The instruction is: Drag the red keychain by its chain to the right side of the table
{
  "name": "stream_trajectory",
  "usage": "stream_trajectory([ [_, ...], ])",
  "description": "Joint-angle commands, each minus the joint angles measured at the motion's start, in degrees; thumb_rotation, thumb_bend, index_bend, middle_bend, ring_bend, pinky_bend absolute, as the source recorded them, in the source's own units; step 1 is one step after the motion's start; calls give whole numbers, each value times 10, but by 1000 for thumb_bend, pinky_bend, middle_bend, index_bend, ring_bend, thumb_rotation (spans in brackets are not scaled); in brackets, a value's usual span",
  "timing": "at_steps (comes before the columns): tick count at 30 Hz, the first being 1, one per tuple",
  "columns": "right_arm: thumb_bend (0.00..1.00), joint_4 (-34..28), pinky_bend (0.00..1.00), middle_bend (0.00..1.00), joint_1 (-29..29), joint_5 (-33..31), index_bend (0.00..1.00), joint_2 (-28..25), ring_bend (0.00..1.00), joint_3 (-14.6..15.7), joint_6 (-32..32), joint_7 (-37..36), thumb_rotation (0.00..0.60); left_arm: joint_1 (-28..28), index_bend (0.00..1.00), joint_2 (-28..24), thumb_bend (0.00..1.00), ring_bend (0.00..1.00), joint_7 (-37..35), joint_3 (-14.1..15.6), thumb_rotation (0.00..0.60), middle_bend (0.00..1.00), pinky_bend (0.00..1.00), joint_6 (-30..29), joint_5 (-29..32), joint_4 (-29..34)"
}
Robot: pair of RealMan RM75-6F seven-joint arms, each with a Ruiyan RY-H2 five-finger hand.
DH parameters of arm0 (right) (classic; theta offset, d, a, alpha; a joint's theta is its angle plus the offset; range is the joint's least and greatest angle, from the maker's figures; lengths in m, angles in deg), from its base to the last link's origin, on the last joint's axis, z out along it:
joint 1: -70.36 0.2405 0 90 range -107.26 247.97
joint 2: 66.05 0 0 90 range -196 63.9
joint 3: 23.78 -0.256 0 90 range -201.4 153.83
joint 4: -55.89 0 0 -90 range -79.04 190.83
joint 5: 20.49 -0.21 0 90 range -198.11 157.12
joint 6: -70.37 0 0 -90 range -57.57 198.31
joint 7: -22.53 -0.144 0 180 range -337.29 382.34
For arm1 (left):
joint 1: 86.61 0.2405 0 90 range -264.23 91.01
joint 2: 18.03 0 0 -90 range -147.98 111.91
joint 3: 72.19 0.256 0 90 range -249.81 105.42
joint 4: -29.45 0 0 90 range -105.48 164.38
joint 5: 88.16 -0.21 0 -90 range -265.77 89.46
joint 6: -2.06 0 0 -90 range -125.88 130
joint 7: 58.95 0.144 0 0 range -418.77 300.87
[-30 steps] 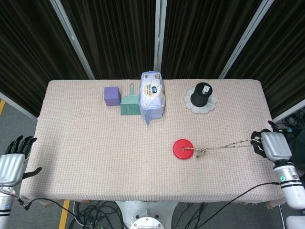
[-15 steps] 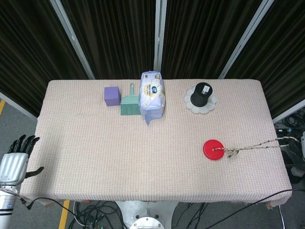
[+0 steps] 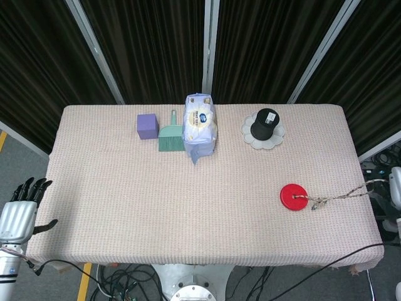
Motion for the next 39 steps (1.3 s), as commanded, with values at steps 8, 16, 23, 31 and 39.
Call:
stream_trajectory([
  [8, 592, -114, 0, 963, 56, 90, 985, 71, 388, -47, 50, 102, 600, 1, 134, 1, 0, 23, -2, 0, 600, 105, 133, -1, 2, -2],
  [16, 471, -122, 0, 863, 71, 91, 830, 100, 346, -38, 18, 140, 600, 3, 134, 4, 0, 23, -10, 2, 600, 105, 133, 0, 5, -12],
  [23, 28, -160, 0, 95, 85, 60, 32, 29, 0, 17, -119, 158, 600, 4, 134, 8, 0, 23, -16, 4, 600, 105, 133, 1, 5, -19],
  [31, 0, -181, 0, 0, 61, 115, 0, 9, 0, 15, -67, 103, 600, 3, 134, 8, 0, 23, -18, 2, 600, 105, 133, -2, 2, -18],
  [39, 0, -181, 0, 0, -36, 185, 0, -4, 0, 42, 96, 115, 600, 3, 134, 4, 0, 23, -20, 1, 600, 105, 133, -8, -4, -8],
])
